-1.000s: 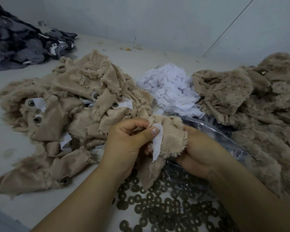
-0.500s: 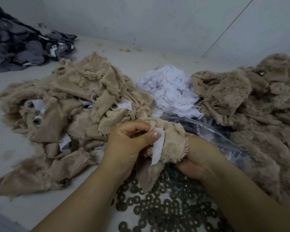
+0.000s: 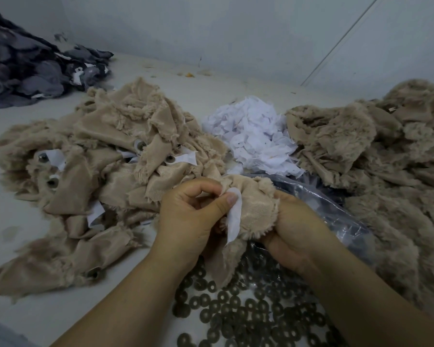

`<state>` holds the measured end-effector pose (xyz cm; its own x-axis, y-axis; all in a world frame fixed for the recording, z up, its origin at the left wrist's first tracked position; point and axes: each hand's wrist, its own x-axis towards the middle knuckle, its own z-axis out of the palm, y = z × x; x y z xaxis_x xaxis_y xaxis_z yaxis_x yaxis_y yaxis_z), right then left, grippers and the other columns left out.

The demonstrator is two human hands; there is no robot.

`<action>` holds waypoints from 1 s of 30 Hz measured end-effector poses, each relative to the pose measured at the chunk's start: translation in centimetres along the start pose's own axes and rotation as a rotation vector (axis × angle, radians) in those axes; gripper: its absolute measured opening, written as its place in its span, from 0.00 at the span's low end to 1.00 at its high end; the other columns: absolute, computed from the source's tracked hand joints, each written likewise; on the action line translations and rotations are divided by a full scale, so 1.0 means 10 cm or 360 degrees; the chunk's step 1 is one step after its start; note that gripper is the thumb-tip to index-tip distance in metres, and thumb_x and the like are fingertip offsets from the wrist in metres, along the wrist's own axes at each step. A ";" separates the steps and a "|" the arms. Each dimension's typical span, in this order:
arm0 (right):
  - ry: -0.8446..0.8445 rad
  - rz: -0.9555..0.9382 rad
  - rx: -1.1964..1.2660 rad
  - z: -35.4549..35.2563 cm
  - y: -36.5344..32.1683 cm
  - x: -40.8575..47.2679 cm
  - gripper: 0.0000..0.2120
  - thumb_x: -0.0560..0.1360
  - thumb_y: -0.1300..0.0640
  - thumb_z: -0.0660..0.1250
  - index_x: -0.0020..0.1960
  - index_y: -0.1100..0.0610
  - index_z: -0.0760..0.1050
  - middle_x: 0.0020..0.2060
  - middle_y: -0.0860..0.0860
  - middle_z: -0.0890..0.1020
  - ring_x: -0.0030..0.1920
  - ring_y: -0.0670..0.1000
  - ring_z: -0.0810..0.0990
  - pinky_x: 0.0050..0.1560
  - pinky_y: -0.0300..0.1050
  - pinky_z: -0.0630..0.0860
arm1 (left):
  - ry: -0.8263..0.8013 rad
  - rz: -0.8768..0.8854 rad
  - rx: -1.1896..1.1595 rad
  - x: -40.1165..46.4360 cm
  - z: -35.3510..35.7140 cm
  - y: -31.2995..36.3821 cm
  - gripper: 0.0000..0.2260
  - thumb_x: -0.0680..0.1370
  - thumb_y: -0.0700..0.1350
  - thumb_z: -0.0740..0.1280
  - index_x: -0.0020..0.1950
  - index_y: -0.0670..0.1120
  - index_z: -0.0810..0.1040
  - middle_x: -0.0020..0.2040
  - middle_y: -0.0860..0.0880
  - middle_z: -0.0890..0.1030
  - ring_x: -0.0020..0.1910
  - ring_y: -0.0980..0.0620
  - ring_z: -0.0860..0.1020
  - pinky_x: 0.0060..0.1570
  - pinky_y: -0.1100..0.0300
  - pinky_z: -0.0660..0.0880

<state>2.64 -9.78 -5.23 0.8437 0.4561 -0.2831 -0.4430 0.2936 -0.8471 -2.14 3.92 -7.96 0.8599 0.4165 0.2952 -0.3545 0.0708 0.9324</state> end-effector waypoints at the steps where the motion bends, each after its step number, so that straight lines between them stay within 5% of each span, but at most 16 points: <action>1: -0.0007 -0.0002 -0.0009 0.00 0.00 0.00 0.21 0.67 0.61 0.72 0.59 0.65 0.80 0.52 0.63 0.85 0.46 0.57 0.85 0.44 0.47 0.84 | -0.0006 0.0004 0.0002 0.00 0.00 0.00 0.11 0.67 0.44 0.74 0.41 0.37 0.82 0.35 0.48 0.82 0.34 0.53 0.79 0.36 0.62 0.78; 7: -0.0039 -0.0052 -0.0041 -0.02 -0.01 0.01 0.20 0.70 0.64 0.69 0.61 0.64 0.79 0.52 0.61 0.85 0.54 0.60 0.85 0.54 0.52 0.83 | -0.0078 0.0062 0.0094 -0.01 0.00 0.04 0.07 0.72 0.39 0.73 0.49 0.46 0.80 0.39 0.54 0.81 0.34 0.56 0.80 0.35 0.65 0.78; 10: -0.0069 -0.0054 -0.0028 0.00 0.00 0.00 0.21 0.68 0.63 0.69 0.61 0.64 0.79 0.52 0.61 0.85 0.52 0.59 0.85 0.50 0.49 0.84 | -0.0136 0.0169 0.0228 -0.01 -0.03 0.05 0.13 0.75 0.40 0.71 0.56 0.55 0.82 0.47 0.57 0.82 0.44 0.57 0.82 0.44 0.64 0.79; 15: 0.0039 -0.0091 -0.0006 -0.01 0.00 0.01 0.12 0.77 0.67 0.65 0.59 0.62 0.80 0.49 0.60 0.86 0.48 0.57 0.87 0.43 0.46 0.84 | -0.0079 0.0244 0.0333 -0.03 -0.01 0.00 0.09 0.75 0.36 0.72 0.44 0.51 0.84 0.43 0.53 0.84 0.43 0.57 0.82 0.44 0.66 0.78; 25: -0.0067 0.0042 -0.0033 0.01 0.00 -0.01 0.13 0.78 0.67 0.62 0.58 0.63 0.81 0.53 0.61 0.85 0.54 0.57 0.85 0.51 0.47 0.83 | -0.0047 0.0169 0.0205 -0.02 -0.02 0.00 0.07 0.76 0.35 0.70 0.44 0.46 0.83 0.39 0.47 0.83 0.38 0.55 0.82 0.40 0.65 0.78; 30: -0.0052 0.0103 0.0053 -0.02 0.01 0.02 0.19 0.70 0.64 0.67 0.60 0.67 0.79 0.64 0.67 0.77 0.69 0.64 0.73 0.75 0.57 0.61 | -0.0134 0.0212 0.0216 0.00 -0.02 0.00 0.02 0.75 0.39 0.72 0.44 0.44 0.84 0.42 0.47 0.82 0.43 0.51 0.81 0.44 0.62 0.77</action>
<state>2.79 -9.85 -5.43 0.8029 0.5018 -0.3217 -0.5066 0.2903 -0.8118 -2.17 4.16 -8.03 0.8383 0.3364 0.4290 -0.4195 -0.1047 0.9017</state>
